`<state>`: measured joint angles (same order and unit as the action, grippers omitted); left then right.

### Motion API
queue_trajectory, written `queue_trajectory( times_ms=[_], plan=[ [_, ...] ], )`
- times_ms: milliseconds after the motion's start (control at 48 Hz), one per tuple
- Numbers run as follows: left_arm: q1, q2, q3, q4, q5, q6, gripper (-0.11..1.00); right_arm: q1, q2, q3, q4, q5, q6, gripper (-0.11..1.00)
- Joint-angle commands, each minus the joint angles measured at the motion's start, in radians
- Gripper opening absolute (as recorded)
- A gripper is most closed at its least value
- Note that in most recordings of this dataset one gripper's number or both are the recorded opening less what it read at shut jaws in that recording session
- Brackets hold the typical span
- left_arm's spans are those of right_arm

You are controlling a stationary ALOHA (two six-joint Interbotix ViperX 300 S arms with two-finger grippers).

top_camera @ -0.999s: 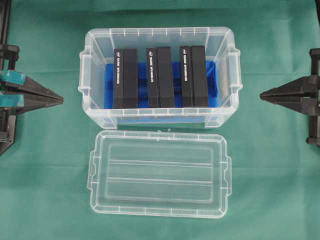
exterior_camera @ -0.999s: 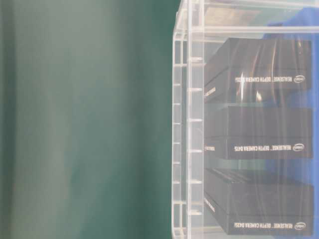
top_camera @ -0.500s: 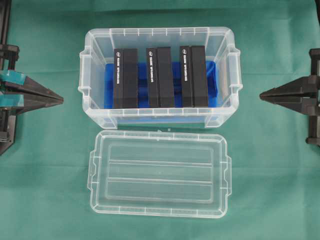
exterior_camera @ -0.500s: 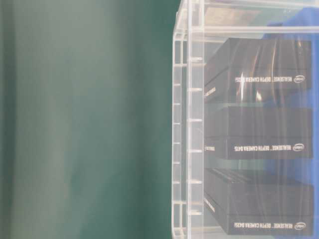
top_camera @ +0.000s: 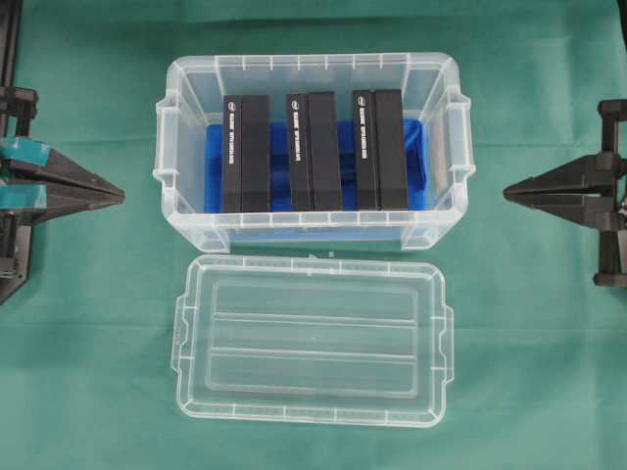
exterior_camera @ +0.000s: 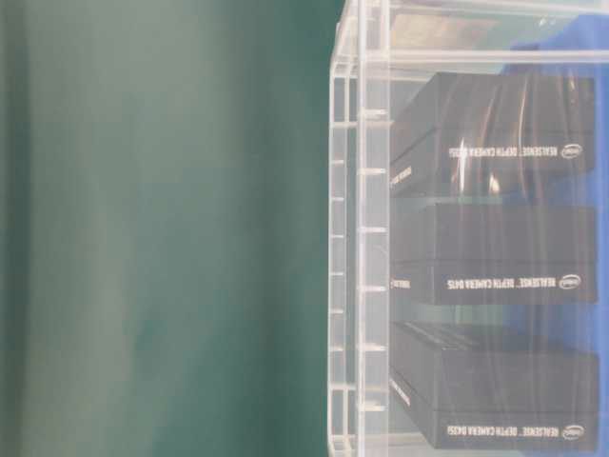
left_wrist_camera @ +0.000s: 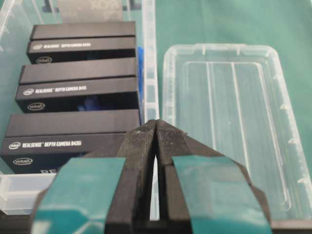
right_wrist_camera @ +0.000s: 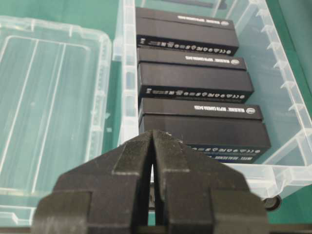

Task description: Clamp the lid of the box with both arms, then lift and open it.

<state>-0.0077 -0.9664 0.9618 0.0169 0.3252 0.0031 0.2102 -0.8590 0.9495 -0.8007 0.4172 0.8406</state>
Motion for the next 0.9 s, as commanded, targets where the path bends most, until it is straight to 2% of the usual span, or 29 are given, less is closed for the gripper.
queue_trajectory(
  times_ms=[0,874],
  plan=[
    [0.003,0.009,-0.012,-0.002,-0.012,0.002,0.02,-0.002,0.002,-0.011,-0.005,-0.008,0.0,0.01],
    [0.003,0.012,-0.011,-0.002,-0.014,0.002,0.02,-0.002,0.012,-0.009,-0.005,-0.023,0.002,0.01]
  ],
)
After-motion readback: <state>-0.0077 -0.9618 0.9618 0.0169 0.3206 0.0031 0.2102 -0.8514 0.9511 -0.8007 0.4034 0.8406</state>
